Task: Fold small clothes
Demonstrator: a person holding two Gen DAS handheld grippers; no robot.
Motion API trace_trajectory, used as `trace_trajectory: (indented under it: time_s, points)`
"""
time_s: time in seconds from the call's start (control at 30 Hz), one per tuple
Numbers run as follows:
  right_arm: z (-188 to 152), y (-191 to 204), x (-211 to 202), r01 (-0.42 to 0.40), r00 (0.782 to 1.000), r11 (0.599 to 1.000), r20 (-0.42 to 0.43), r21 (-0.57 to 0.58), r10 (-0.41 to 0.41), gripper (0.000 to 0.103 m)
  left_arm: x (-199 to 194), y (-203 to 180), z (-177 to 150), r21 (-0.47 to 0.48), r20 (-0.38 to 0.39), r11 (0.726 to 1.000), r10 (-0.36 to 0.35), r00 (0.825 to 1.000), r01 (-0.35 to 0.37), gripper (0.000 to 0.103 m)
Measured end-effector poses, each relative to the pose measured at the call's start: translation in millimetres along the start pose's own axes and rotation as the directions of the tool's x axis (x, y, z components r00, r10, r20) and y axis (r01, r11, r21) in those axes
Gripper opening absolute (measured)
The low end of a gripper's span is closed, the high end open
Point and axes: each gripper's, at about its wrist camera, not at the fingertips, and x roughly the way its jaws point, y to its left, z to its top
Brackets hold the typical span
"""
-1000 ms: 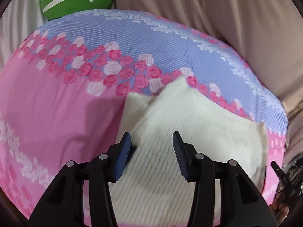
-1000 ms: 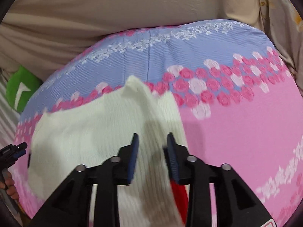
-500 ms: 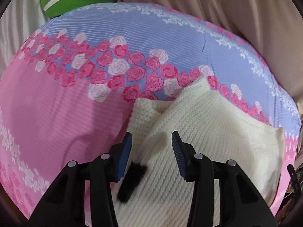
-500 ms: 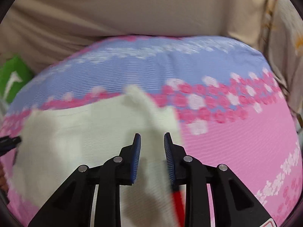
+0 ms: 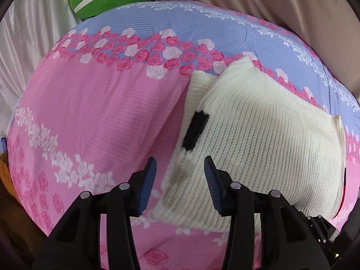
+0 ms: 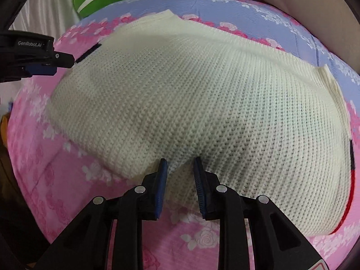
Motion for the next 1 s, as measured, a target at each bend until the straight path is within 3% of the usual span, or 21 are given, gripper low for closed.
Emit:
trace_trajectory:
  time_s: [0.2,0.33,0.47,0.57,0.63,0.77,0.83,1.0]
  points:
    - [25,-8,-27,0.001,0.996,0.998,0.089,0.066,-0.007,0.023,1,12,-13,-0.018,-0.012,1.000,0.003,1.000,-0.003,0.043]
    - [34,-10,-1,0.002,0.999,0.995,0.041,0.097,-0.006,0.023,6,22,-14,-0.031,-0.024,1.000,-0.001,1.000,0.000,0.043]
    - [37,-3,8,0.057,0.997,0.997,0.039,0.061,-0.059,0.024,9,31,-13,-0.030,-0.030,1.000,-0.002,1.000,0.001,0.044]
    - [43,1,-14,0.031,0.995,0.996,0.090,0.086,-0.039,0.023,5,47,-7,-0.087,-0.018,0.994,-0.073,0.997,0.071,0.049]
    - [48,1,-23,0.033,0.992,0.994,0.122,0.108,-0.046,0.023,6,57,-2,-0.149,-0.010,0.981,-0.130,0.991,0.127,0.063]
    - [58,-9,-5,0.041,0.996,0.987,0.078,0.153,-0.053,0.023,21,63,14,-0.196,-0.035,0.967,-0.174,0.984,0.164,0.063]
    - [58,-17,15,0.055,0.998,0.984,0.016,0.167,-0.059,0.022,26,58,19,-0.185,-0.041,0.969,-0.176,0.984,0.165,0.063]
    - [59,-16,-2,0.038,0.997,0.981,0.059,0.192,-0.050,0.021,39,41,28,-0.145,-0.058,0.970,-0.203,0.977,0.193,0.066]
